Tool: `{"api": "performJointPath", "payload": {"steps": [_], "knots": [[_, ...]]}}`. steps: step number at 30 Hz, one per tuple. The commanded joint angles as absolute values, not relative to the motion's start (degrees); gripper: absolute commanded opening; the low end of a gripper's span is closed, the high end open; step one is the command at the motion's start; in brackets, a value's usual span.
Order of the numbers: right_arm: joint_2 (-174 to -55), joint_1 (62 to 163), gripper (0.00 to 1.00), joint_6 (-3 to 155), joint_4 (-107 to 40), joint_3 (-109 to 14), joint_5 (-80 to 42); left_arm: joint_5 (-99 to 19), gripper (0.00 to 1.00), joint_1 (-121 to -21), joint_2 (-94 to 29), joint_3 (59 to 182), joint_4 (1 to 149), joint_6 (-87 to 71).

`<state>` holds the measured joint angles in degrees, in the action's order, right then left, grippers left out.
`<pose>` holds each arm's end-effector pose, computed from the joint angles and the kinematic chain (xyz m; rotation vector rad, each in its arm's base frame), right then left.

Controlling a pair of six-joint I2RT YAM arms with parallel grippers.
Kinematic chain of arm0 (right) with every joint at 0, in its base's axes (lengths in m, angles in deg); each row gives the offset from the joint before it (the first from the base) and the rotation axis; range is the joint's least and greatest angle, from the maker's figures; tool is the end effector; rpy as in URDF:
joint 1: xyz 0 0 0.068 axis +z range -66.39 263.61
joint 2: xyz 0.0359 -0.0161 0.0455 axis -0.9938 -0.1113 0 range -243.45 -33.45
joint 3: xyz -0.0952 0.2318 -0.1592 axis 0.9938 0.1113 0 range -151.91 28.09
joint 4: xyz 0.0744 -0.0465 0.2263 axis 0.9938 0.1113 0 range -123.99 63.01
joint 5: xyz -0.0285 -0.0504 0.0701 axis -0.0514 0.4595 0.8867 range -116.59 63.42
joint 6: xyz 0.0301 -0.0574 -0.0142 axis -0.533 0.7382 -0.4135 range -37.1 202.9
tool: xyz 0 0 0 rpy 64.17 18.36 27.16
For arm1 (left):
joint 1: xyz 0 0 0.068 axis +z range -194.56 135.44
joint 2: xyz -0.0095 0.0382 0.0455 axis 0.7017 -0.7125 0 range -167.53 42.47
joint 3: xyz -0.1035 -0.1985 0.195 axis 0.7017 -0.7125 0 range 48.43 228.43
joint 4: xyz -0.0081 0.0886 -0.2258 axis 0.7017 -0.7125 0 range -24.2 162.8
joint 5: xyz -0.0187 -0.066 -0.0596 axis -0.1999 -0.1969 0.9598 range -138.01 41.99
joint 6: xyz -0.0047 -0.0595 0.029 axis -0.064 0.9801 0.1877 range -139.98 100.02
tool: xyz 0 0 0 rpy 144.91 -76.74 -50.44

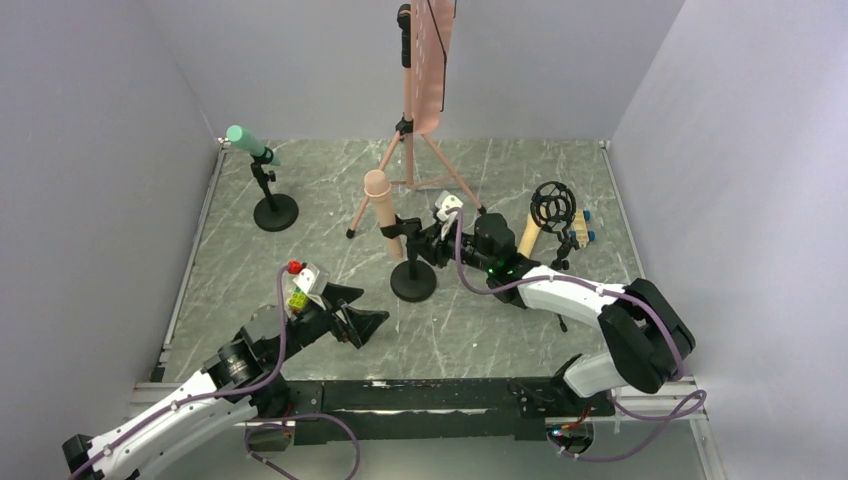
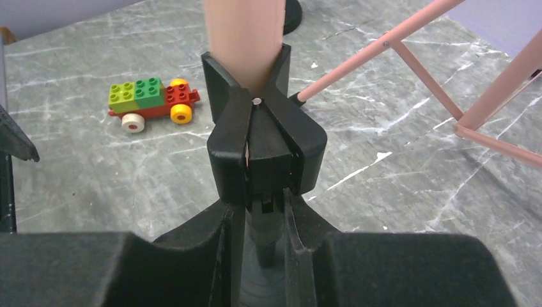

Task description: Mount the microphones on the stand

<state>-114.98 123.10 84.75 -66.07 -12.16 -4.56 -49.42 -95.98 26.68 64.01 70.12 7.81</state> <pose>0.2246 0.2105 0.2761 -0.8969 1.5487 0.8099 0.0593 -0.0724 0.2448 0.3336 1.6928 -1.0291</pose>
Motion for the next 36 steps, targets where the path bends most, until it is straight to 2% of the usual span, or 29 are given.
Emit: {"api": "performJointPath", "payload": {"steps": [1,5,11,18,24,26,32,36], "knots": [[-113.3,122.8,0.05,83.2,-78.5,-10.3,-8.5,-49.8,0.99,-96.2,25.9,64.9,74.0,8.4],[-111.5,122.8,0.16,83.9,-76.8,-8.0,-5.8,-50.2,0.99,-96.2,26.6,64.3,73.9,8.7],[-108.8,122.8,0.48,87.0,-73.6,-5.9,-0.2,-50.6,0.99,-96.3,27.4,63.0,74.6,9.5],[-108.5,122.7,0.77,89.7,-71.1,-6.1,6.2,-50.5,0.99,-96.2,26.8,63.3,74.7,9.9],[-105.4,116.9,0.90,93.2,-61.6,-8.7,13.4,-52.0,0.99,-97.2,24.4,61.2,77.2,12.0],[-104.9,113.7,0.92,95.1,-55.3,-10.7,18.4,-54.2,0.99,-98.9,22.2,60.7,79.0,11.4],[-102.3,109.7,0.95,105.7,-30.8,-15.1,27.1,-67.2,0.98,-107.1,9.4,61.9,86.3,10.0],[-99.9,107.4,0.95,103.5,-33.5,-12.0,31.8,-78.6,0.96,-112.5,-1.8,66.0,89.6,12.7]]}}
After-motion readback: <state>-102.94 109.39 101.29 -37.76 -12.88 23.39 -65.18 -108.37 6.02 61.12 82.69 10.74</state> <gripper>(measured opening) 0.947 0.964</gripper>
